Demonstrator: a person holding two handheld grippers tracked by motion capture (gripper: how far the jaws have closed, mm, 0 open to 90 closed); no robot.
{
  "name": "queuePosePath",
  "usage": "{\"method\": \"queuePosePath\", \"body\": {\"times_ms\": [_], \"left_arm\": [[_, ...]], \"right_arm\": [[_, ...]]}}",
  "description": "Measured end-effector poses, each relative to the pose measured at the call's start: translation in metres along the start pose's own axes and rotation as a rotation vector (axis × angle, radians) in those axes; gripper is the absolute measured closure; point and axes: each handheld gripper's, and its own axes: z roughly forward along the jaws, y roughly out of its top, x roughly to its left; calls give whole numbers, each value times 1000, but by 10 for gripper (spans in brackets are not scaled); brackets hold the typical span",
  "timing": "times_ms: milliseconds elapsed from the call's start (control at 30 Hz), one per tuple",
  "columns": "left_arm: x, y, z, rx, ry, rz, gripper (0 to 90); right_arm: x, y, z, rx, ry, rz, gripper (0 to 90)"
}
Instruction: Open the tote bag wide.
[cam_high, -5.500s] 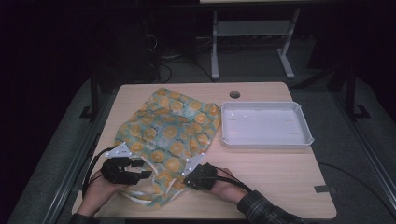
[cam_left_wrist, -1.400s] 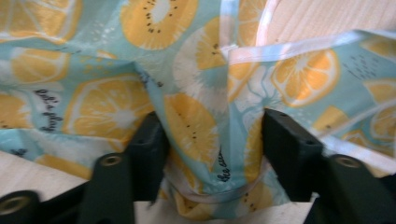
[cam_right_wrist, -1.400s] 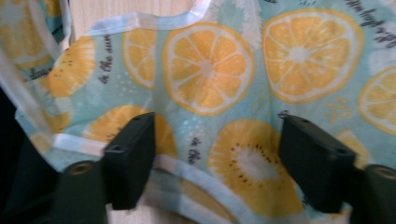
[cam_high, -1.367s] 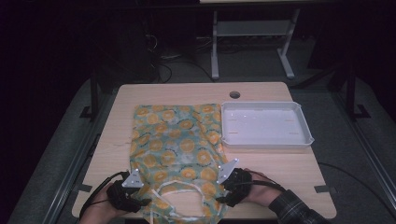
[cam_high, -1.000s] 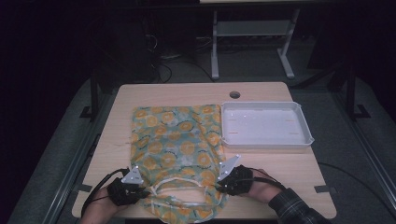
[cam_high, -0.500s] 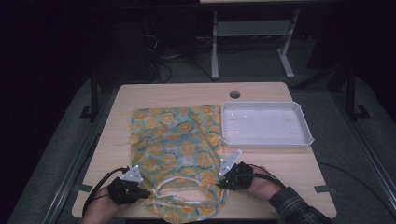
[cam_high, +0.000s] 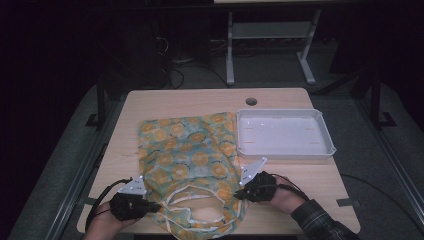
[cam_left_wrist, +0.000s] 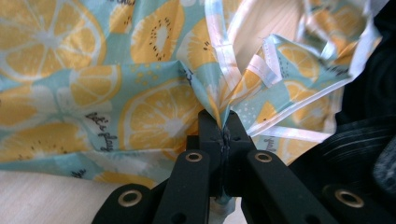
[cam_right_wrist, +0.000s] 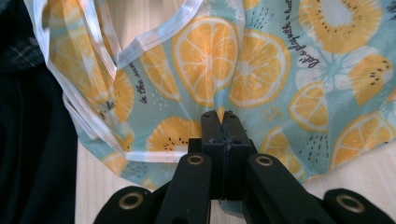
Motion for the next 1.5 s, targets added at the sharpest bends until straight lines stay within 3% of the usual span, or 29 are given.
{"method": "queuePosePath", "body": {"times_ms": [233, 667, 800, 867, 933, 967, 1133, 1500], "left_arm": [[1, 7, -13, -66, 9, 9, 893], [18, 29, -44, -169, 92, 30, 892], [25, 35, -47, -199, 105, 11, 892], [29, 38, -49, -215, 112, 1, 891], [33, 42, -52, -229, 120, -2, 891], [35, 43, -53, -236, 124, -6, 891], [50, 51, -55, -260, 122, -41, 890], [88, 64, -55, -283, 139, -127, 887]], "right_arm": [[-6, 6, -14, -45, -28, -12, 897], [-27, 29, -36, -109, -94, -28, 897], [-36, 37, -40, -113, -119, -36, 897], [-39, 43, -43, -122, -124, -5, 897], [-45, 48, -44, -131, -139, -28, 897], [-47, 51, -46, -138, -139, -4, 897], [-62, 64, -47, -139, -167, -2, 896], [-100, 90, -34, -116, -199, 28, 895]]}}
